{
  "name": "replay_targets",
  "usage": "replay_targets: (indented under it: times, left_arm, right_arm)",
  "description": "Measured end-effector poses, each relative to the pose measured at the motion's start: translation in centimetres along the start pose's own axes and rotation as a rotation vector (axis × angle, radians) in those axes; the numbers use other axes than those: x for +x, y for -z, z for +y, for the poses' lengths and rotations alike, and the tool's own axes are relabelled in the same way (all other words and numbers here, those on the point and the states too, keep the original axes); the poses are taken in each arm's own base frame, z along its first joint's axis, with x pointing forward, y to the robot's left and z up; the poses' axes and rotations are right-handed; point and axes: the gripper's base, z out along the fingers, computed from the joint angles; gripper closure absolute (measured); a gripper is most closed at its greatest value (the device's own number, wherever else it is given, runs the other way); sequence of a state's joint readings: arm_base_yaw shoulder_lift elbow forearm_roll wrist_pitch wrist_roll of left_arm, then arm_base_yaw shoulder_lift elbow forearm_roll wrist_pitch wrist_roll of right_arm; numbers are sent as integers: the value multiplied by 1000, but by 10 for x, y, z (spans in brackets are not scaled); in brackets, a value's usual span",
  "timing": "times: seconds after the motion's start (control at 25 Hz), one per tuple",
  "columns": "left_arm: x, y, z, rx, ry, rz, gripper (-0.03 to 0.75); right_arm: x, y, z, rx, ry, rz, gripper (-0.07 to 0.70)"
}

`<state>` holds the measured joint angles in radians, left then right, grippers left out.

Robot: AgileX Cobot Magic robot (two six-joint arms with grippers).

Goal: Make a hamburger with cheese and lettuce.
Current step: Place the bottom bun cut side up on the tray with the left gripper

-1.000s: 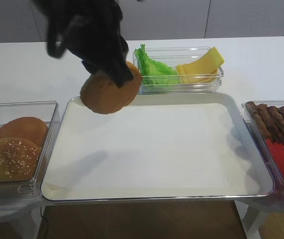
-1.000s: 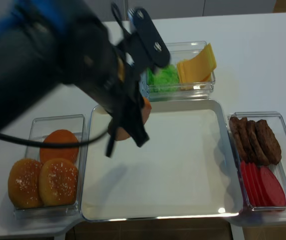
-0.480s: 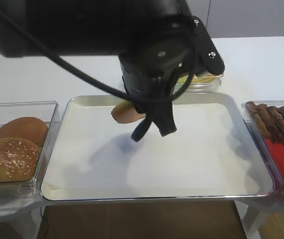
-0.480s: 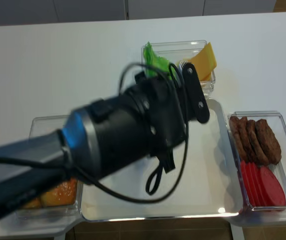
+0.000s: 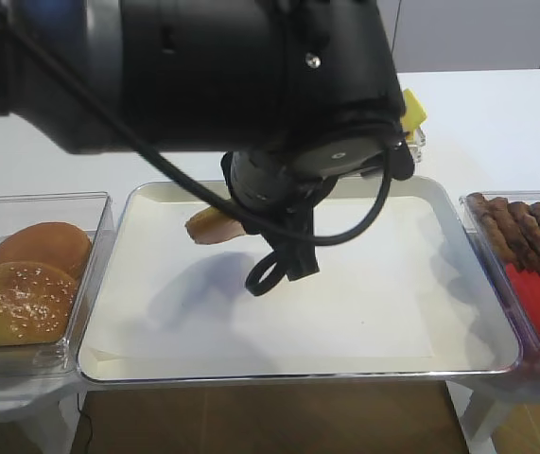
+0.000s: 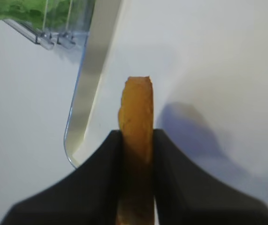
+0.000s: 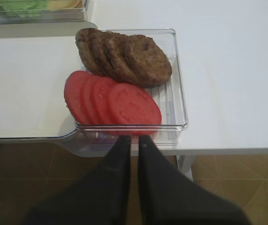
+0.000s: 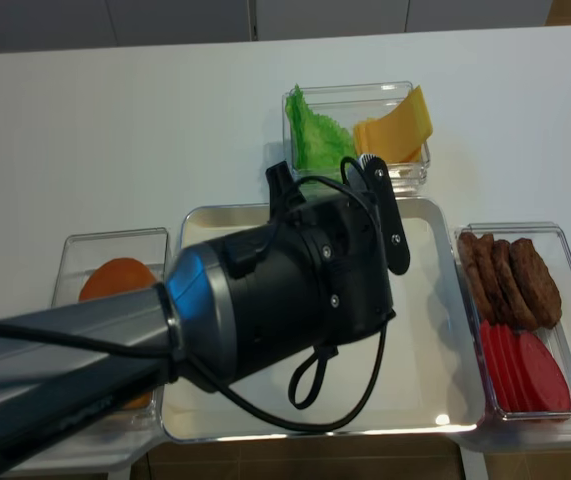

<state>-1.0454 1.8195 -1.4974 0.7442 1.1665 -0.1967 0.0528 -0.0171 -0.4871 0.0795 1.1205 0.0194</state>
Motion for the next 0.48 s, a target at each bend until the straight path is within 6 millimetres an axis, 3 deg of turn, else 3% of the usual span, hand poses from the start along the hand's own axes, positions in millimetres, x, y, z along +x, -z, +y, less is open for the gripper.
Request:
replay_targets:
  times: [0.48]
  left_arm:
    - [-3, -17, -18, 43, 58, 59, 580]
  right_arm:
    - [0, 0, 0, 0, 0, 0, 602]
